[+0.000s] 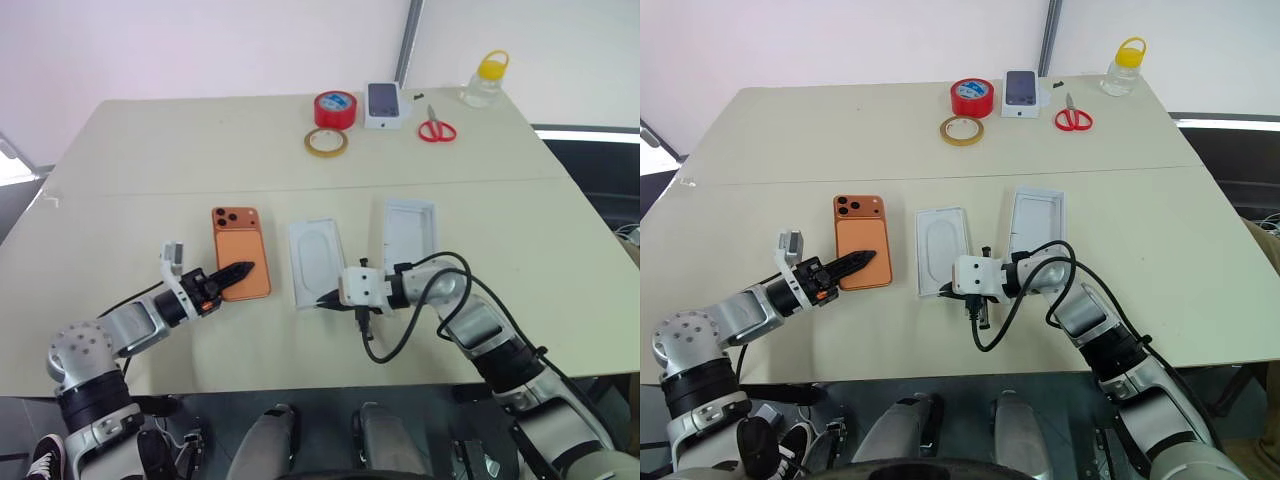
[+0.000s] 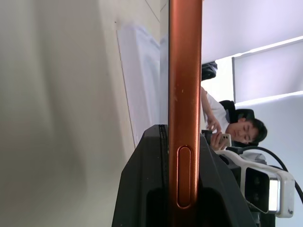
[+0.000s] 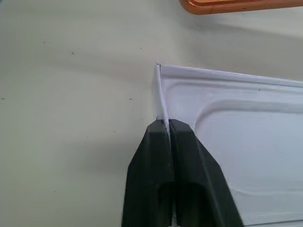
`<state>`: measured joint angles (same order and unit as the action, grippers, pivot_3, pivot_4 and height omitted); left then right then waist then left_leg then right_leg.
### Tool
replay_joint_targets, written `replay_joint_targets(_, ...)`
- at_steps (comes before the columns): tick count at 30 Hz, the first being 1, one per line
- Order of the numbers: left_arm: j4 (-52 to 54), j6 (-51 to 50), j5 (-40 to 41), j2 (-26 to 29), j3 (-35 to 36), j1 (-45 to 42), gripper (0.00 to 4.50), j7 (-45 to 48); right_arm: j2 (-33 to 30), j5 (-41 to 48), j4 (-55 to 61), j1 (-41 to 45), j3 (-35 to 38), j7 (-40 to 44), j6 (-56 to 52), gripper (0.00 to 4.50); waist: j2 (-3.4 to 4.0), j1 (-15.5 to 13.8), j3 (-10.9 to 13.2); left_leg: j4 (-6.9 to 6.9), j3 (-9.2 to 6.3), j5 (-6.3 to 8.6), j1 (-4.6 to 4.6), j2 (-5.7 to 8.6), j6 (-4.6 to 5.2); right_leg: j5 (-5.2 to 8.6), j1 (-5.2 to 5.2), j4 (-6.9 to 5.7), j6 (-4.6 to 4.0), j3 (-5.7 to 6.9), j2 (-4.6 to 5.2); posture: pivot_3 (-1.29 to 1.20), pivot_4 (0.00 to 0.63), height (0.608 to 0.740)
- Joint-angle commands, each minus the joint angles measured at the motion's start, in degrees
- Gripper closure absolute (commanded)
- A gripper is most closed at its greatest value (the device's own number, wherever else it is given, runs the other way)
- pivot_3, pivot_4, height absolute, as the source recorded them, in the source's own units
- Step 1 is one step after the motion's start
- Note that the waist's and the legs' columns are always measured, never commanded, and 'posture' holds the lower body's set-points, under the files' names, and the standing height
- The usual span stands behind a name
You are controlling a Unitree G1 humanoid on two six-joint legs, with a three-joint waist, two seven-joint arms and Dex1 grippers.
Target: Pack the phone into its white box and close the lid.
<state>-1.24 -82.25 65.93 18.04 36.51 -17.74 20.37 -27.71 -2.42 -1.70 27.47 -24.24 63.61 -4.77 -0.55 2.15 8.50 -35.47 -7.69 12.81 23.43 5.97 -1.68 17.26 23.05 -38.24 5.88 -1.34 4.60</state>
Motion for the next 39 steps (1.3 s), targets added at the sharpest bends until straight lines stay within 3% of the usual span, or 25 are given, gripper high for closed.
replay_joint_targets(1, 3.1, 0.68, 4.16, -0.26, 0.24, -1.42, 4.5, -1.6, 1.4, 1.59, 2.31, 0.56, -0.42, 0.48, -2.71, 4.44, 0.0, 0.06, 0.0, 0.0, 0.0, 0.0, 0.0, 0.0, 0.0, 0.0, 0.0, 0.0, 0.0, 0.0, 0.0, 0.0, 0.15, 0.74)
replay_joint_targets(14, 2.29, 4.83, 9.25, -4.15, -3.69, -5.44, 4.5, -8.79, 10.5, -4.08, -0.11, 5.06, -3.33, -8.92, -9.32, 4.44, -0.01, 0.01, 0.0, -0.01, 0.0, -0.12, 0.0, 0.0, -0.2, 0.0, 0.01, -0.01, 0.0, 0.0, -0.02, 0.0, 0.15, 0.74)
replay_joint_targets(17, 2.07, 5.68, 8.96, -4.41, -5.11, -4.88, 4.5, -8.86, 9.38, -3.34, 1.7, 4.44, -3.31, -7.78, -9.73, 3.55, -0.02, -0.14, 0.0, -0.02, 0.0, -0.12, 0.0, 0.01, -0.2, 0.0, 0.0, 0.0, 0.0, 0.0, -0.01, 0.0, 0.15, 0.74)
replay_joint_targets(21, 1.29, 6.64, 8.32, -4.29, -6.86, -4.44, 4.5, -8.36, 7.25, -0.76, 5.34, 4.03, -1.97, -5.27, -11.05, 1.44, -0.02, -0.07, 0.0, -0.01, 0.0, -0.12, 0.0, 0.02, -0.2, 0.0, 0.01, 0.0, 0.0, 0.0, -0.01, 0.0, 0.15, 0.74)
replay_joint_targets(27, -0.51, 7.51, 7.25, -3.3, -9.57, -4.64, 4.5, -6.64, 0.35, 7.01, 12.01, 2.32, 2.61, 1.32, -14.47, 1.44, -0.02, -0.24, 0.0, -0.02, 0.0, 0.0, 0.0, 0.02, 0.0, 0.0, -0.03, 0.03, 0.0, 0.01, -0.01, 0.0, 0.15, 0.74)
replay_joint_targets(33, -3.73, 8.62, 4.49, -1.72, -12.42, -5.76, 4.5, -4.16, -4.84, 5.8, 5.86, 2.81, 6.17, 0.12, -10.78, 1.44, -0.03, -0.31, 0.01, -0.03, 0.0, 0.02, 0.0, 0.01, 0.04, 0.0, -0.05, 0.06, 0.0, 0.02, -0.01, 0.0, 0.15, 0.74)
replay_joint_targets(34, -4.11, 8.57, 3.99, -1.49, -13.03, -5.86, 3.47, -3.72, -4.9, 5.66, 5.24, 3.03, 6.43, -0.3, -10.44, 1.37, -0.03, -0.3, 0.01, -0.03, 0.0, 0.02, 0.0, 0.01, 0.04, 0.0, -0.05, 0.05, 0.0, 0.02, -0.01, 0.0, 0.15, 0.74)
replay_joint_targets(36, -3.88, 8.65, 2.41, -0.77, -14.9, -5.67, 2.67, -2.42, -4.54, 5.39, 4.64, 3.47, 6.37, -1.06, -10.14, 1.37, -0.03, -0.21, 0.01, -0.03, 0.01, 0.02, 0.0, 0.01, 0.04, 0.0, -0.05, 0.06, 0.0, 0.01, 0.0, 0.0, 0.15, 0.74)
replay_joint_targets(39, -2.65, 8.67, 1.3, -0.2, -16.65, -5.52, 1.05, -1.28, -3.75, 5.41, 4.97, 3.56, 5.9, -1.66, -10.06, 1.37, -0.03, -0.23, 0.01, -0.03, 0.01, 0.0, 0.0, 0.01, 0.01, 0.0, -0.06, 0.06, 0.0, 0.01, 0.0, 0.0, 0.15, 0.74)
